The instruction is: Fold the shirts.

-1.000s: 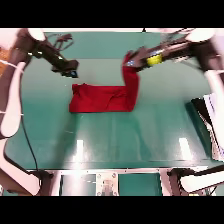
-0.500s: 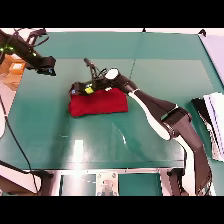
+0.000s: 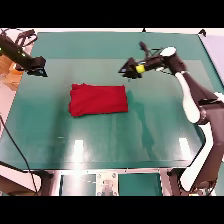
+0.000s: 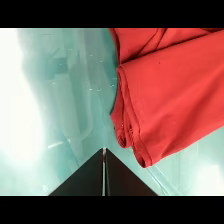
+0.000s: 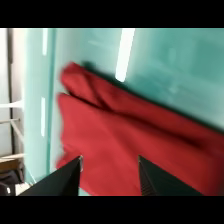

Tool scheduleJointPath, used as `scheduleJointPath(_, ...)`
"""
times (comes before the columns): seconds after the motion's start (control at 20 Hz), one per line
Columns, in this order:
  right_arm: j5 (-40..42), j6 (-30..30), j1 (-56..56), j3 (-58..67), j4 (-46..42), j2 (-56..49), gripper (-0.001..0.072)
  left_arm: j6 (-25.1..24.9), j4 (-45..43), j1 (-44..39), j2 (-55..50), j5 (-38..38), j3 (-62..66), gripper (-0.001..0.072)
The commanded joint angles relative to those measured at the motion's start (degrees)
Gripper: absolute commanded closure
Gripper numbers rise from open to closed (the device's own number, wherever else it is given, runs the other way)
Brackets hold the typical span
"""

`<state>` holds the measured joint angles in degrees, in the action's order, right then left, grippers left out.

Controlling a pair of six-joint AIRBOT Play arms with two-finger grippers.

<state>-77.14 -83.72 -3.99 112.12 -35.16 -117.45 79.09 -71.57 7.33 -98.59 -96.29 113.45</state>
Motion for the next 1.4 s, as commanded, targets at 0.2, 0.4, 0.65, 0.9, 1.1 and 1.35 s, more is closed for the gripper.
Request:
scheduleJointPath(0.2,-0.31,2.19,1.7,-18.47,-5.81,1.44,0.0203,0.13,-0.02,0.33,0.04,0.9,-0.02,0.0685)
scheduleJointPath(0.4,6.93,2.51,-6.29,-20.96,-5.68,1.42,0.0208,0.15,-0.02,0.33,0.04,0.9,-0.02,0.0684)
scheduleJointPath(0.65,8.96,3.37,-10.75,-16.96,-1.53,3.39,0.0696,0.13,-0.02,0.33,0.04,0.85,-0.02,0.0684)
scheduleJointPath(0.9,7.67,-0.9,-0.68,-3.58,-1.88,14.67,0.0696,0.13,0.0,0.33,0.04,0.85,-0.02,0.0684)
scheduleJointPath(1.1,2.82,-7.37,15.74,4.28,-2.45,21.09,0.0696,0.13,0.0,0.33,0.04,0.9,-0.02,0.0684)
scheduleJointPath(1.35,0.02,-10.45,38.77,4.26,-2.45,25.29,0.0696,0.61,0.0,0.33,0.02,0.81,-0.02,0.0684)
